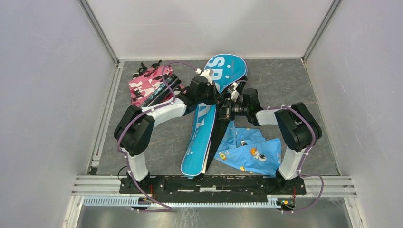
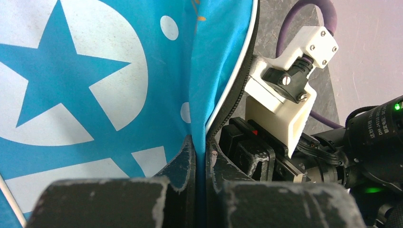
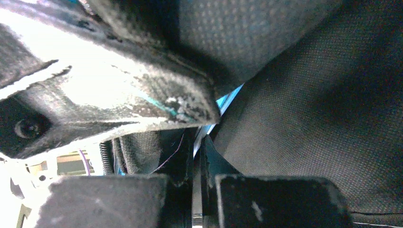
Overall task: Pack up the badminton gear
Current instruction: Place the racket in the racket bag.
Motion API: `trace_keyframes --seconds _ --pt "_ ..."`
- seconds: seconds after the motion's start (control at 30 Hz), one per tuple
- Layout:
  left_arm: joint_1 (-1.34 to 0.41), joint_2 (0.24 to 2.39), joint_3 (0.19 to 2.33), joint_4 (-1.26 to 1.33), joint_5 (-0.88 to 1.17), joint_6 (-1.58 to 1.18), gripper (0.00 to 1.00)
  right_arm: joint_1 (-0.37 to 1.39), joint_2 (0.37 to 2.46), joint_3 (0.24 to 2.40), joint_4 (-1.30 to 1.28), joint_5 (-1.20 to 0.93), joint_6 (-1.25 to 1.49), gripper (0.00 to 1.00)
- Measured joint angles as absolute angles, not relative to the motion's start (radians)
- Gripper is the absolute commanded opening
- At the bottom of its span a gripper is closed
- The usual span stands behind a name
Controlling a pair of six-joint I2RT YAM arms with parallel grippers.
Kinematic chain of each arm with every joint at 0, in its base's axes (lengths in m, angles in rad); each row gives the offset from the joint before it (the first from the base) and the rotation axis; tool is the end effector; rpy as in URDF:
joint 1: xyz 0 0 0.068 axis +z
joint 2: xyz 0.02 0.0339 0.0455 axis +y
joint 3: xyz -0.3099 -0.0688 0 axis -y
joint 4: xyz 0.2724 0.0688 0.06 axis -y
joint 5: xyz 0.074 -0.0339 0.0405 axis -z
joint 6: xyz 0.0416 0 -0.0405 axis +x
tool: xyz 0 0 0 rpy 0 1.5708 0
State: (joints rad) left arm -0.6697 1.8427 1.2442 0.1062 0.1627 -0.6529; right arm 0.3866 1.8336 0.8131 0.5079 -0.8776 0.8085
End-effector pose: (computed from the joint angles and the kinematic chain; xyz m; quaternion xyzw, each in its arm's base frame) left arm 0.3592 -0.2930 0.2537 0.0489 0.8549 -0.3693 0.3611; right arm 0.3415 0.1736 0.1626 -0.0461 0.8091 0.5603 0.1714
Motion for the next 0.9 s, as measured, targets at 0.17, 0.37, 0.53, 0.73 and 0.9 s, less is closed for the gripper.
trace_keyframes --seconds 0.17,0.37,0.53,0.73,0.9 --pt "-0.667 1.843 1.259 0.091 0.168 -0.684 0.02 0.389 1.834 0.813 0.513 -0.855 0.812 0.1" --pt "-0.66 1.843 1.271 0.083 0.178 -0.721 0.02 0.395 1.834 0.832 0.514 -0.841 0.808 0.23" --pt "-0.657 1.843 1.271 0.083 0.193 -0.734 0.02 0.397 1.834 0.87 0.464 -0.819 0.749 0.34" --pt "-0.636 1.843 1.271 0.074 0.23 -0.741 0.02 0.381 1.808 0.929 0.271 -0.78 0.558 0.55" --pt "-0.617 1.843 1.271 0.07 0.271 -0.743 0.02 0.34 1.732 0.965 0.134 -0.765 0.378 0.75"
